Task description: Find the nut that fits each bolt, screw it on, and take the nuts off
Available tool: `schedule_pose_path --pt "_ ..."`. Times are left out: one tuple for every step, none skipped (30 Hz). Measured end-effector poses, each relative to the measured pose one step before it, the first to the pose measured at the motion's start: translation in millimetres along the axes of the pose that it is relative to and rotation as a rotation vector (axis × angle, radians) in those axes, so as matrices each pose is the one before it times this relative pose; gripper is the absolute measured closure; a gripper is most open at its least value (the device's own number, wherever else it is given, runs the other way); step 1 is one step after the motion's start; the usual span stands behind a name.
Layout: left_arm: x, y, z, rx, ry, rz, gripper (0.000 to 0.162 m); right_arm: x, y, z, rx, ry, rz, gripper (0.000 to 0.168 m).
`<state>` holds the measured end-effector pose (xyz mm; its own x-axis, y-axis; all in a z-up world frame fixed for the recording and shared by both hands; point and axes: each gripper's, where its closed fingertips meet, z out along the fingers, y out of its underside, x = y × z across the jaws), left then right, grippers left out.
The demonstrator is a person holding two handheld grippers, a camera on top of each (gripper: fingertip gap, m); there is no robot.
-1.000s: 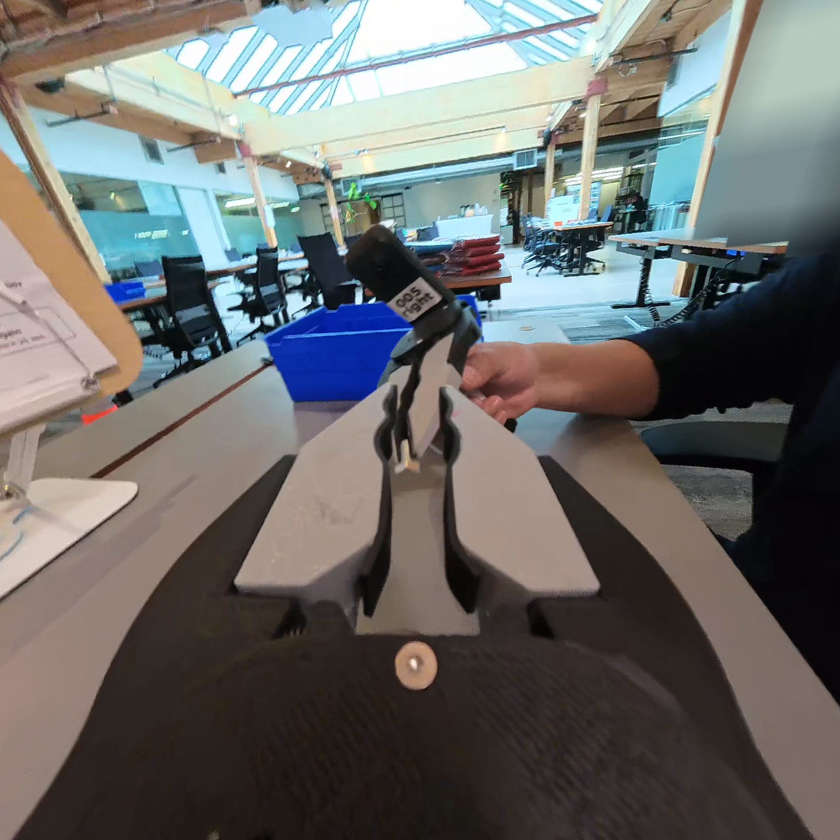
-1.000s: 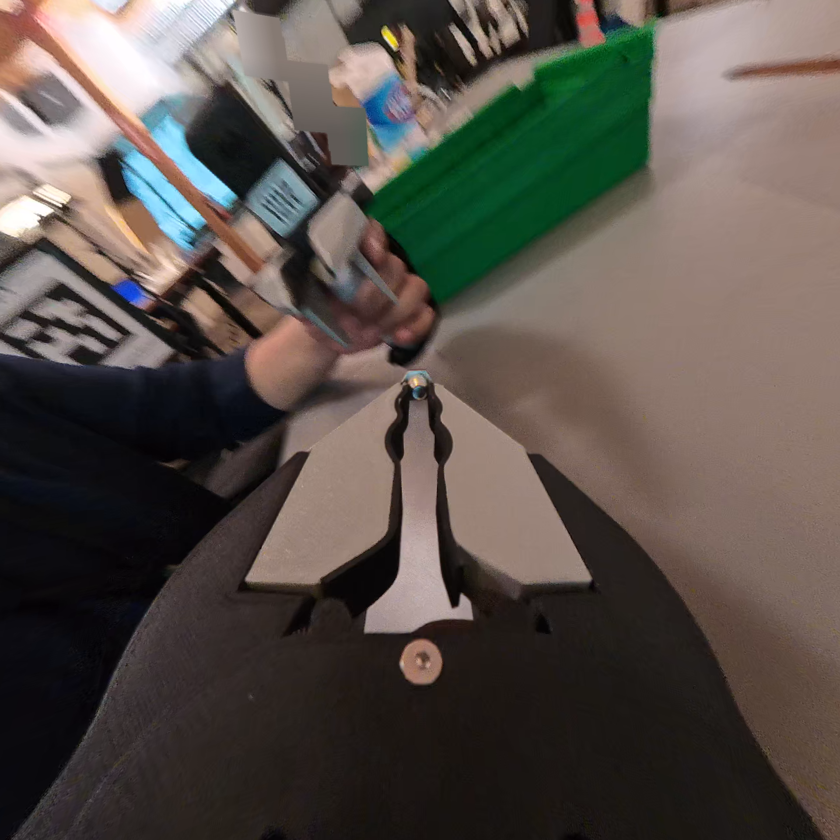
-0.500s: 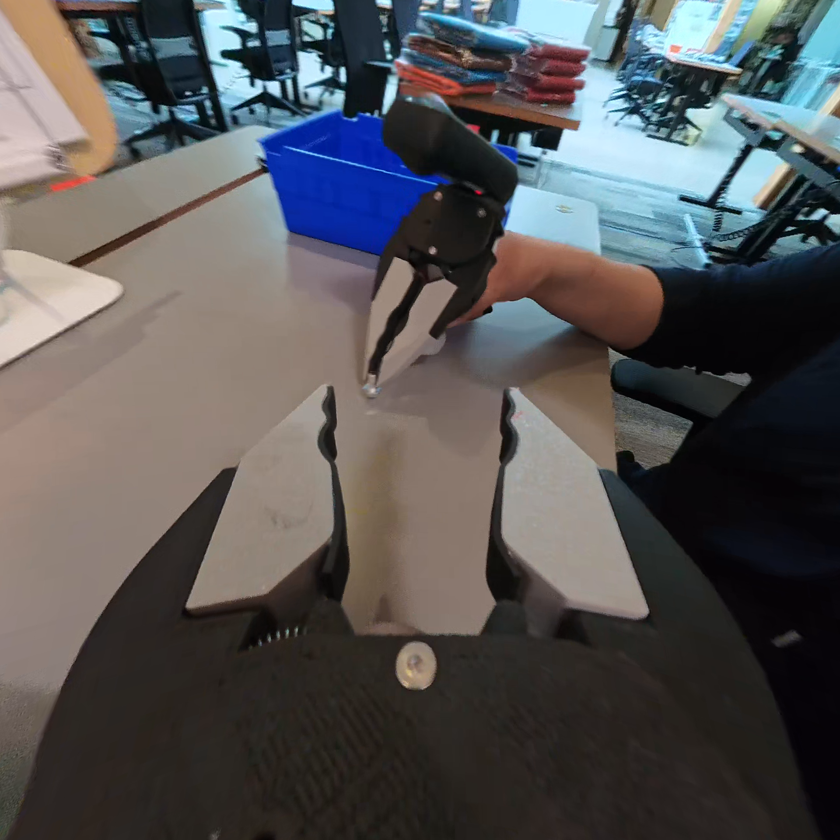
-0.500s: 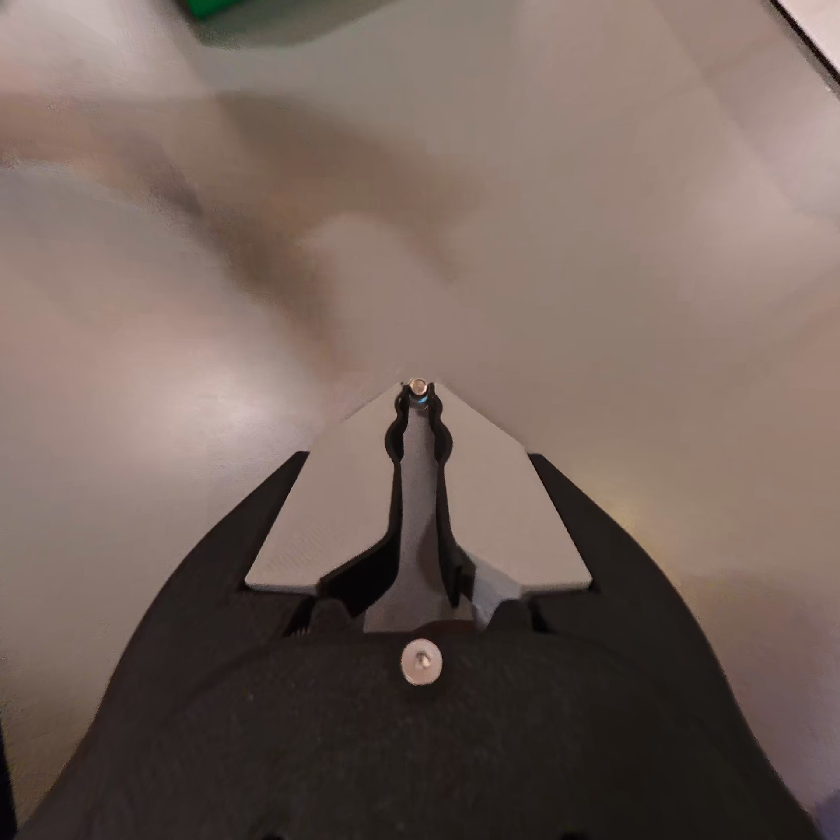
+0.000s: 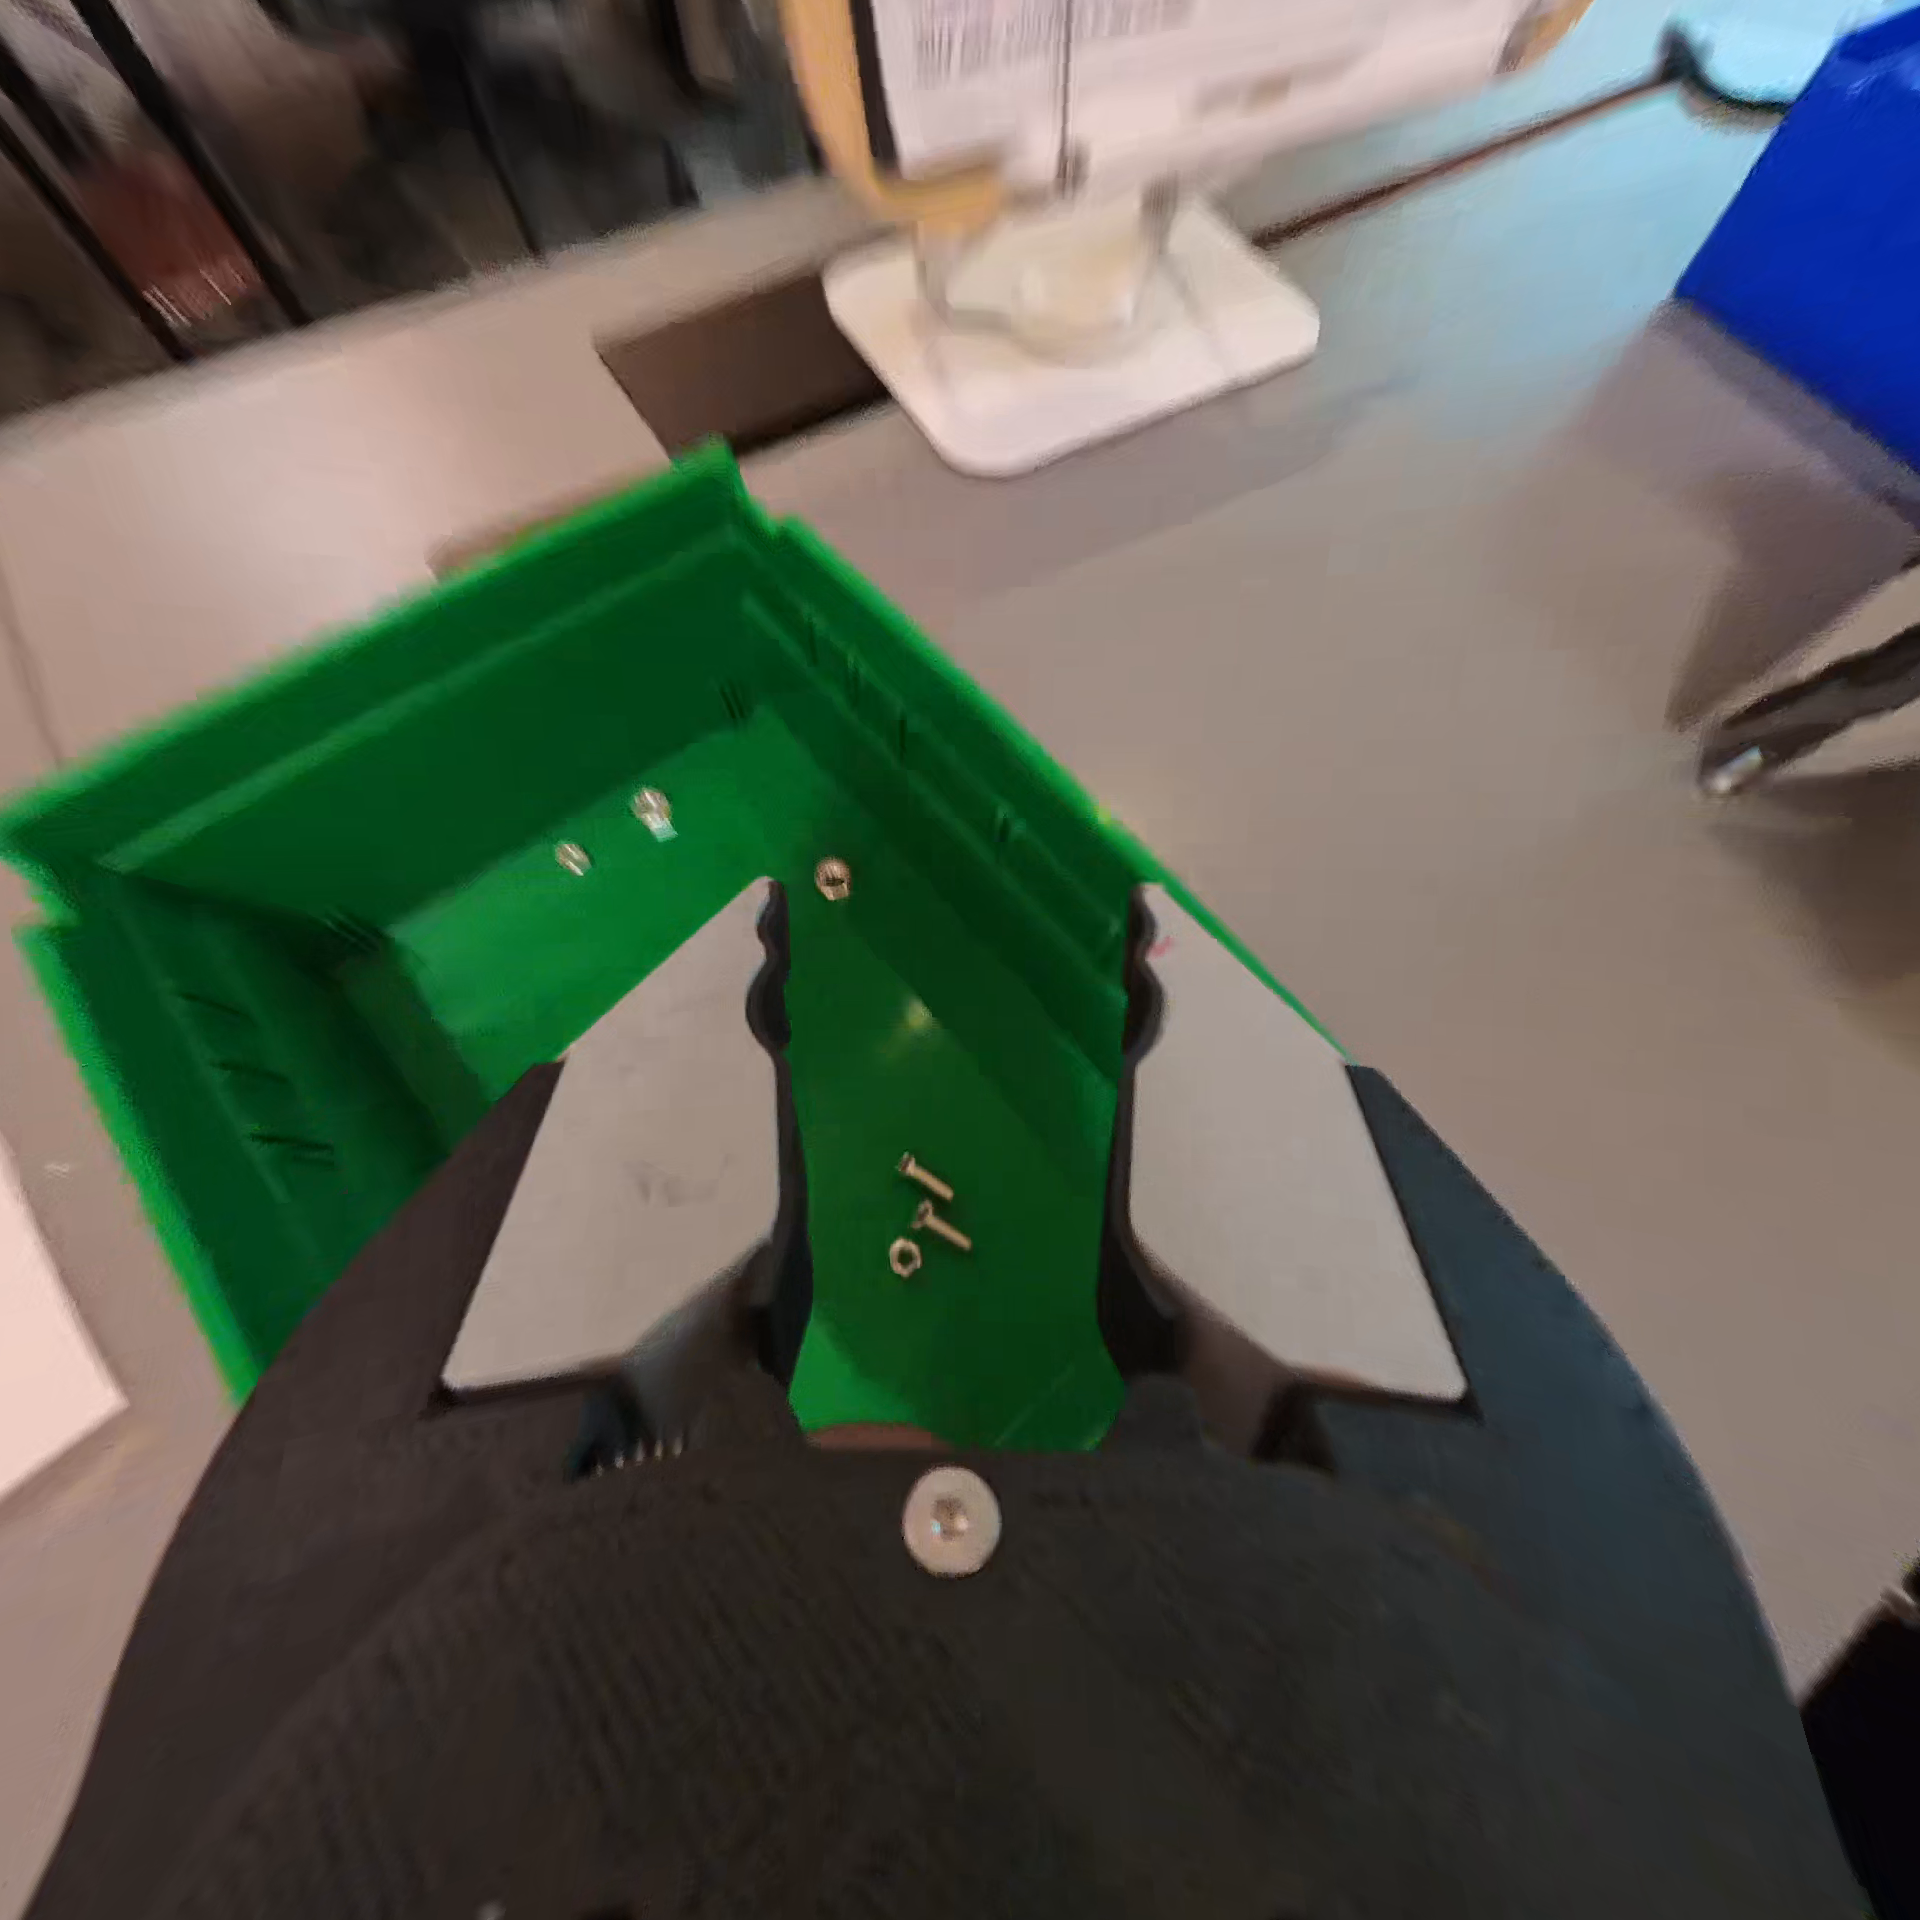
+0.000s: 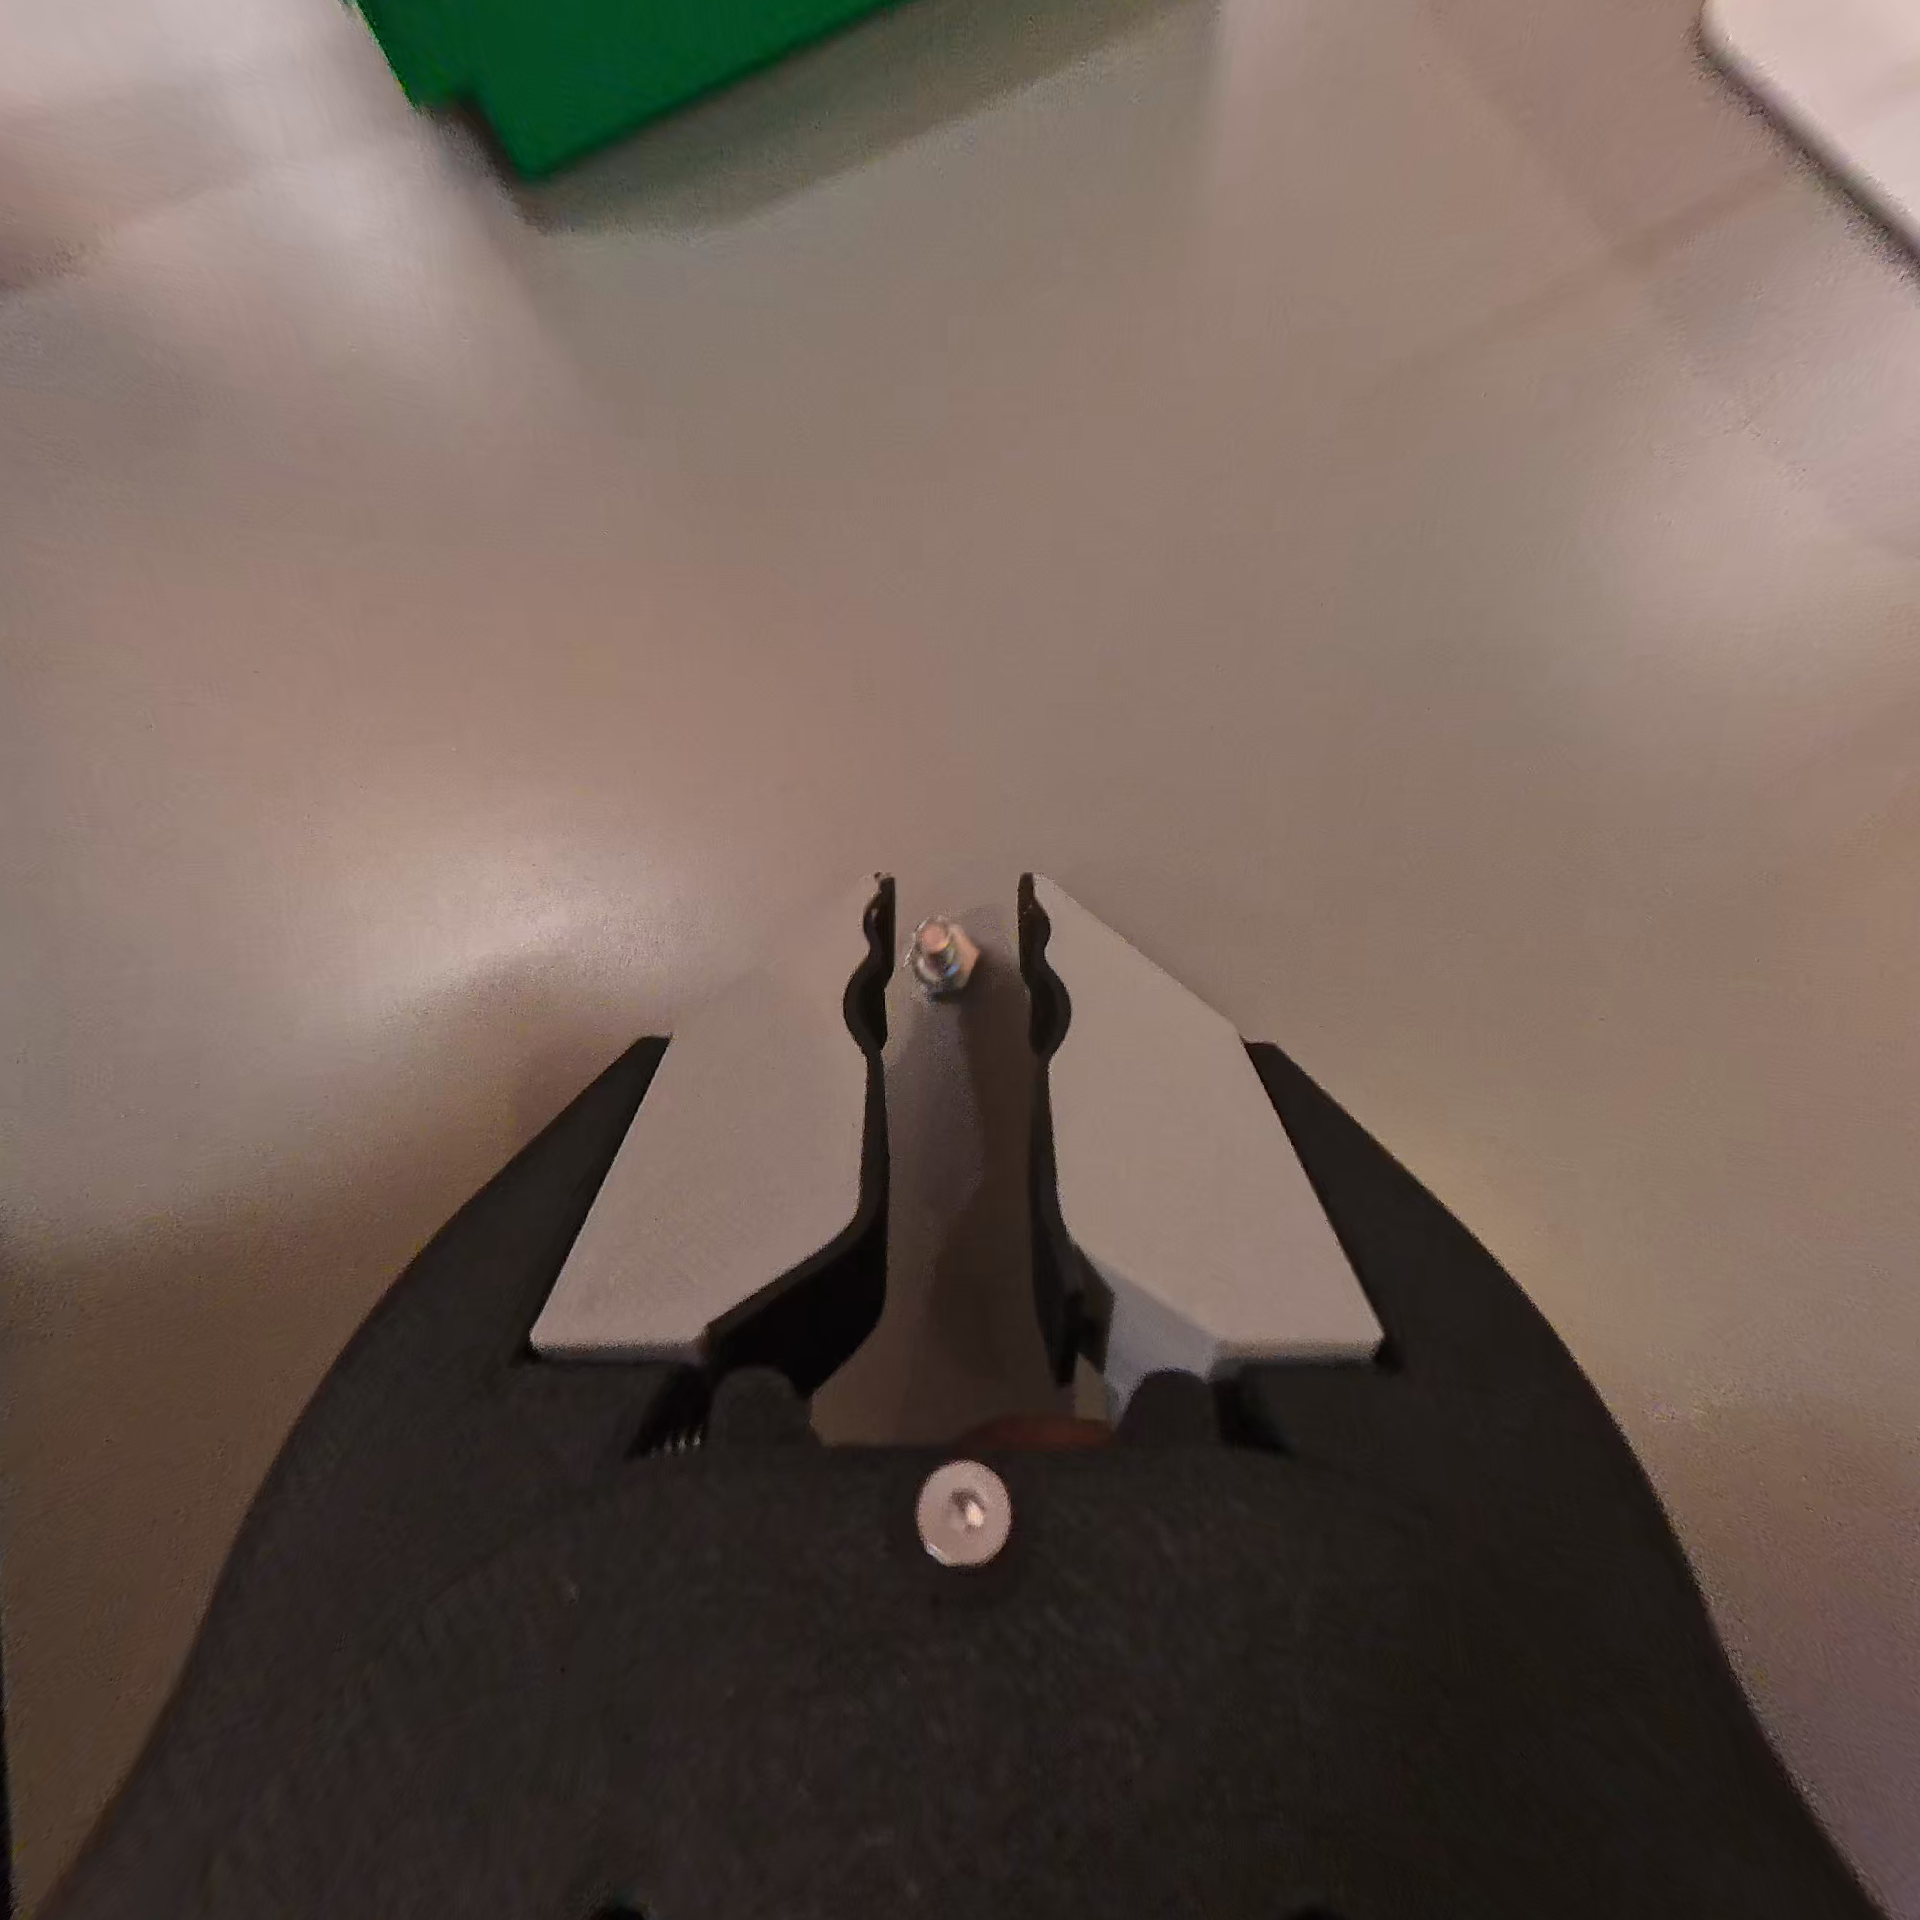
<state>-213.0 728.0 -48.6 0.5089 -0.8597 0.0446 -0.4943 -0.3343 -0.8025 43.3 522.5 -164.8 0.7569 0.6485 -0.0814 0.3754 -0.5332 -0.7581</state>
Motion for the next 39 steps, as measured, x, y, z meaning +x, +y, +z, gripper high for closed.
schedule_pose_path --pt "-2.94 11.32 12.52 -0.0562 0.0413 -0.0332 0.104 3.68 -7.37 -4.29 0.0526 0.0114 0.0008 0.148" --pt "-3.64 6.52 12.86 -0.0366 0.0282 -0.0259 0.105 3.3 -7.8 -4.5 0.0558 0.0081 0.0049 0.15" --pt "-4.68 4.13 12.63 -0.0307 0.0119 -0.0122 0.105 2.73 -7.33 -4.19 0.0495 -0.0003 0.0134 0.15" --pt "-6.53 3.52 11.94 -0.0362 -0.0069 -0.0006 0.104 2.49 -6.69 -3.53 0.0452 -0.0036 0.0174 0.15" --pt "-7.28 2.82 11.27 -0.0386 -0.0179 0.0045 0.101 2.72 -5.88 -3.21 0.0414 -0.001 0.0167 0.15" --pt "-5.24 2.14 10.57 -0.0382 -0.0092 0.0069 0.099 3.08 -4.43 -2.78 0.0319 0.0024 0.0151 0.15" --pt "-3.43 1.61 9.81 -0.0372 -0.0025 0.0071 0.099 3.14 -2.53 -2.23 0.0203 0.005 0.0124 0.151" --pt "-2.76 0.81 9.11 -0.0348 -0.0023 0.01 0.099 3.13 -1.0 -1.69 0.0112 0.0074 0.009 0.151" --pt "-2.25 0.94 8.2 -0.0349 -0.0019 0.0132 0.099 2.88 -0.09 -1.14 0.0051 0.0084 0.007 0.151" --pt "-2.93 1.17 7.44 -0.0359 -0.0069 0.0156 0.099 2.13 0.43 -0.42 0.0022 0.0058 0.0057 0.151" --pt "-4.99 0.74 6.42 -0.0337 -0.0173 0.0148 0.099 1.04 0.15 0.02 0.0019 0.0018 0.0045 0.151" --pt "-4.34 0.77 5.9 -0.0313 -0.0126 0.0144 0.1 -0.02 0.07 0.35 0.0014 -0.0016 0.0029 0.151" --pt "-2.12 1.68 5.45 -0.0328 0.001 0.0114 0.102 -0.75 0.22 0.61 -0.0008 -0.0026 -0.0002 0.151" --pt "-1.1 2.61 4.85 -0.0349 0.0081 0.0049 0.103 -1.0 1.01 0.86 -0.006 -0.0025 -0.0043 0.151" --pt "-1.48 2.41 3.91 -0.0313 0.0041 0.0031 0.103 -0.58 1.29 0.89 -0.009 0.0025 -0.008 0.151" --pt "-3.11 -0.08 1.97 -0.0125 -0.0121 0.0072 0.106 -0.15 1.25 0.66 -0.0083 0.007 -0.0121 0.151" --pt "-3.6 -1.49 0.24 0.0008 -0.0188 0.014 0.108 -0.59 1.25 0.59 -0.0089 0.0054 -0.0143 0.151" --pt "-2.09 1.78 1.24 -0.0189 -0.0089 0.0099 0.114 -0.79 1.15 0.56 -0.0086 0.0028 -0.0137 0.151" --pt "-0.19 -0.8 0.04 0.0035 0.0008 0.0076 0.121 -0.7 0.5 0.37 -0.0055 0.0022 -0.0108 0.152" --pt "-0.07 -0.13 0.04 -0.0006 0.0022 0.0053 0.128 -0.87 0.14 0.3 -0.0024 0.0003 -0.0067 0.152" --pt "-0.07 -0.05 0.04 0.001 0.0015 0.0034 0.135 -0.94 -0.18 0.24 -0.0008 -0.0031 -0.0029 0.152" --pt "0.07 -0.17 0.02 0.0039 0.002 0.0063 0.141 -0.86 -0.38 0.01 0.0006 -0.0039 -0.0002 0.152" --pt "0.49 -0.79 -0.54 0.0079 0.0038 0.0118 0.148 -0.45 -0.34 -0.06 0.0014 -0.0022 0.0009 0.152" --pt "1.49 0.87 -0.66 0.001 0.0134 0.0227 0.155 0.17 -0.03 -0.08 0.0004 -0.0003 0.0012 0.152" --pt "-0.79 1.76 -1.0 -0.0057 0.0018 0.0128 0.155 0.75 0.49 -0.07 -0.0016 0.0028 0.0015 0.152" --pt "-2.82 2.34 -3.88 -0.0031 -0.0056 0.0215 0.155 1.4 0.58 -0.4 -0.002 0.0068 0.0006 0.152" --pt "-6.23 1.44 -7.6 0.0124 -0.0234 0.0184 0.158 1.51 0.39 -0.5 -0.0008 0.0077 -0.0008 0.153" --pt "-7.13 0.97 -10.55 0.0221 -0.0223 0.0038 0.162 0.69 0.09 -0.66 0.0008 0.0026 -0.0001 0.153" --pt "-5.99 -0.16 -12.14 0.0278 -0.0079 -0.015 0.162 0.69 -0.12 -0.64 0.0023 0.0009 0.0028 0.153" --pt "-2.49 -2.23 -12.37 0.0391 0.0161 -0.0242 0.162 0.62 -0.44 -0.32 0.0036 -0.0007 0.0051 0.153" --pt "1.37 -3.41 -11.08 0.0434 0.0361 -0.0241 0.162 0.06 -0.31 0.03 0.0026 -0.0048 0.0073 0.153" --pt "2.85 -3.35 -9.09 0.0383 0.0363 -0.0215 0.162 -0.53 -0.06 0.45 0.0014 -0.0083 0.0083 0.153" --pt "2.05 -1.79 -6.72 0.0252 0.0221 -0.0155 0.162 -0.61 0.43 0.6 -0.0006 -0.0077 0.0076 0.153" --pt "1.29 0.46 -4.57 0.0101 0.0112 -0.0072 0.162 -0.23 0.98 0.92 -0.0037 -0.0037 0.0048 0.153" --pt "-0.04 1.37 -2.72 0.0038 -0.0008 -0.0032 0.162 0.17 1.39 0.95 -0.0059 0.0004 0.0002 0.153" --pt "-1.61 1.41 -1.2 0.0028 -0.01 -0.0044 0.162 0.09 1.33 0.9 -0.0066 0.0024 -0.0033 0.153" --pt "-1.26 1.24 0.01 0.002 -0.0068 -0.0062 0.162 0.09 1.21 0.78 -0.0058 0.0028 -0.0044 0.153" --pt "-0.65 1.04 0.61 0.0019 -0.0018 -0.0086 0.162 0.13 0.71 0.67 -0.0047 0.0043 -0.0047 0.153" --pt "-0.75 0.45 0.7 0.0044 -0.0041 -0.0122 0.158 0.17 0.18 0.27 -0.001 0.0049 -0.0054 0.153"
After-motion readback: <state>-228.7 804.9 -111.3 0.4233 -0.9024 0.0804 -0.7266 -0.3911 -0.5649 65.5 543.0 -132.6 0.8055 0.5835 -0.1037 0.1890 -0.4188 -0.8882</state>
